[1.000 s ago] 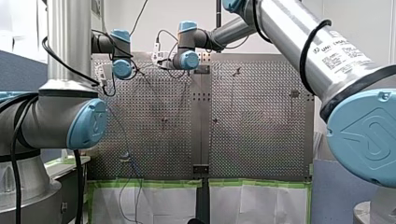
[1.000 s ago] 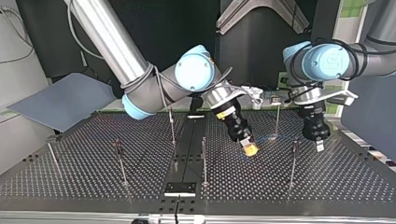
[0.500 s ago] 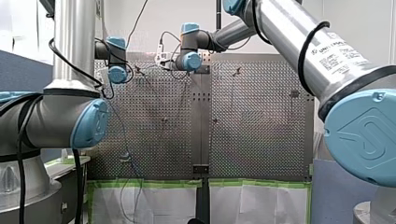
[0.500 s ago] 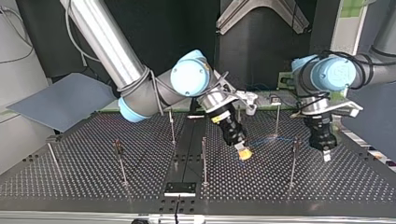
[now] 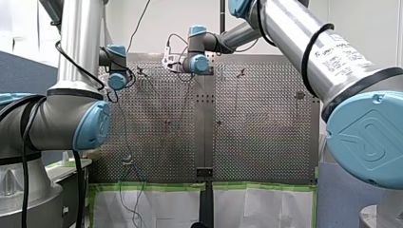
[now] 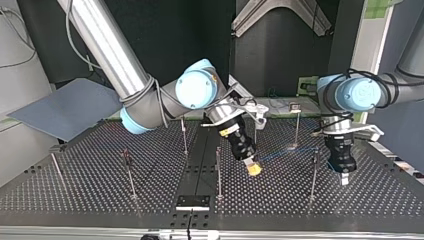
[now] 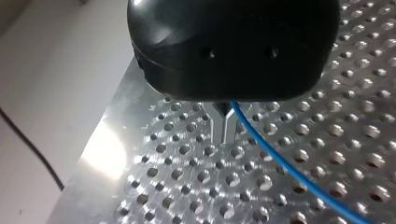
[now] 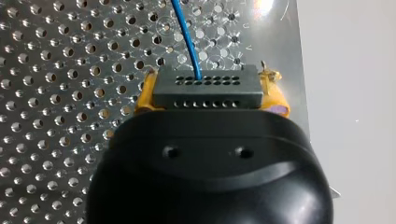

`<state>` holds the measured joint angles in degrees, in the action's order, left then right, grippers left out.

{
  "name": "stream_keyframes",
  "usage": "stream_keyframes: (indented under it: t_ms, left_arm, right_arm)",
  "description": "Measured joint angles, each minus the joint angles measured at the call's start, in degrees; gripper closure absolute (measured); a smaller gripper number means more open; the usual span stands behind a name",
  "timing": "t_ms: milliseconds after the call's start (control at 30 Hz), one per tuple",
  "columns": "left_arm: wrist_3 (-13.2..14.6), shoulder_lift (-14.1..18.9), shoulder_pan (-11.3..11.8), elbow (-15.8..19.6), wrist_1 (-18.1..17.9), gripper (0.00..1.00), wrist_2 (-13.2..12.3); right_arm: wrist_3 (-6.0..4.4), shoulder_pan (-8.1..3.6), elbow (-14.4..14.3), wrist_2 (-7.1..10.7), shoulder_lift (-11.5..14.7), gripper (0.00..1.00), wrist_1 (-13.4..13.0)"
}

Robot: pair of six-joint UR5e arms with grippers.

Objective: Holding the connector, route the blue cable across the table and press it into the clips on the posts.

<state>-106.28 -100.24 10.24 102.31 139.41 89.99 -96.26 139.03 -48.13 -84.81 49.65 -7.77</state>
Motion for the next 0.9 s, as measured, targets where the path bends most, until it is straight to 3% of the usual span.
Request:
stream_keyframes:
  t_ms: [167,400,900]
  left_arm:
    - [-1.58,-2.25,0.51,-1.84,0.28,1.00,-1.78]
    - [-1.58,-5.31,1.68,-2.44,1.69,1.00,0.14]
    - [-2.33,-5.79,2.81,-2.45,2.14,1.00,0.13]
  right_arm:
    - [0.00,-0.32,0.00,-0.03,-0.02,1.00,0.06]
    - [0.18,-0.75,-0.02,-0.81,-0.07,1.00,0.35]
    - [0.32,-1.88,-1.73,-2.92,-0.45,1.00,1.15]
